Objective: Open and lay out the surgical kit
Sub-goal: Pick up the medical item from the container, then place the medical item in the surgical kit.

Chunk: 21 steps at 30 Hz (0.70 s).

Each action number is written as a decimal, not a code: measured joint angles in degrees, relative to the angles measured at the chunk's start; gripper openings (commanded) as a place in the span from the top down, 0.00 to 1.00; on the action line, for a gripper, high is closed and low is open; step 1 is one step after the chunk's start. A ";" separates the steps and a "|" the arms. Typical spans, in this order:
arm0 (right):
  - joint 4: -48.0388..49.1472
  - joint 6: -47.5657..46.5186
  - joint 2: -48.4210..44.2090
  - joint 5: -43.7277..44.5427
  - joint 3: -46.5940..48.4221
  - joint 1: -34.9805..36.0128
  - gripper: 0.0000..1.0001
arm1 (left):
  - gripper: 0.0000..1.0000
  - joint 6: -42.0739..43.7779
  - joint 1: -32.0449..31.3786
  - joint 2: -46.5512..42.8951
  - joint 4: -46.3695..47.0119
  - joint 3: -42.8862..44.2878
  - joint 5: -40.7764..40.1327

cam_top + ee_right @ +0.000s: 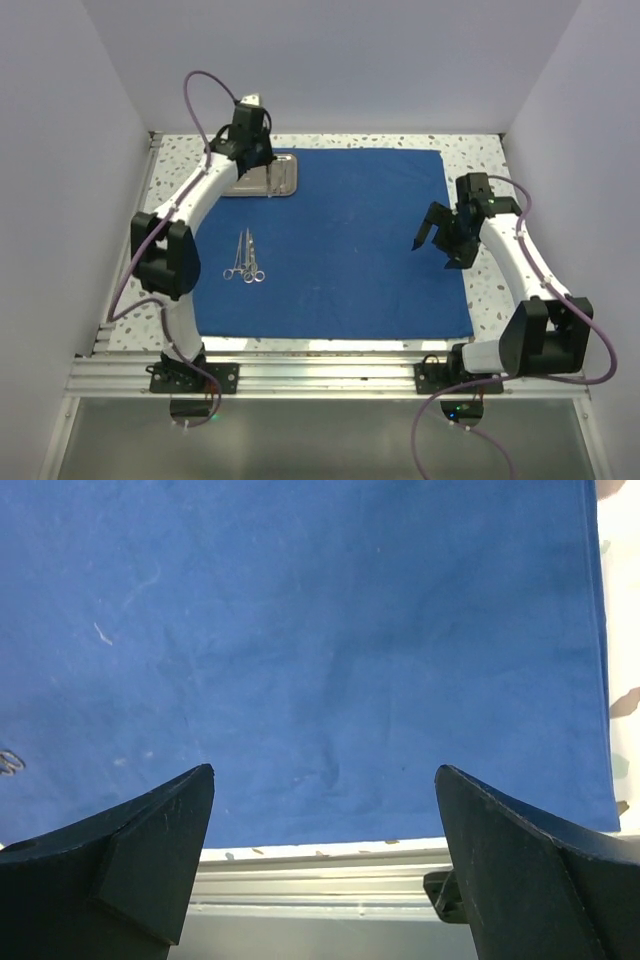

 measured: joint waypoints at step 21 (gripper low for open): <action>-7.34 -1.97 -12.96 0.00 -4.57 0.00 0.03 | 0.30 -15.82 -21.24 -10.36 0.79 -29.68 -2.45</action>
